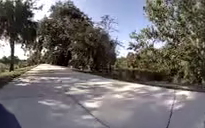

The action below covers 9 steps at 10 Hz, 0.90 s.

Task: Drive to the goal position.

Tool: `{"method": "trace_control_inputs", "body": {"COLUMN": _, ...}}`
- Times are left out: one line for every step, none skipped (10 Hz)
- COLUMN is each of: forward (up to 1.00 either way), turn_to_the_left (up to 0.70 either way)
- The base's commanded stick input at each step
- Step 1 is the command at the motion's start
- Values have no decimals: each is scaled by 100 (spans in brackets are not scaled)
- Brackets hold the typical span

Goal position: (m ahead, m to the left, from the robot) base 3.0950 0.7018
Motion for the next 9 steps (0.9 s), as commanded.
{"method": "trace_control_inputs", "body": {"forward": 100, "turn_to_the_left": 27}}
{"method": "trace_control_inputs", "body": {"forward": 100, "turn_to_the_left": 27}}
{"method": "trace_control_inputs", "body": {"forward": 100, "turn_to_the_left": 27}}
{"method": "trace_control_inputs", "body": {"forward": 100, "turn_to_the_left": 27}}
{"method": "trace_control_inputs", "body": {"forward": 100, "turn_to_the_left": 27}}
{"method": "trace_control_inputs", "body": {"forward": 100, "turn_to_the_left": 27}}
{"method": "trace_control_inputs", "body": {"forward": 100, "turn_to_the_left": 27}}
{"method": "trace_control_inputs", "body": {"forward": 100, "turn_to_the_left": 27}}
{"method": "trace_control_inputs", "body": {"forward": 100, "turn_to_the_left": 27}}
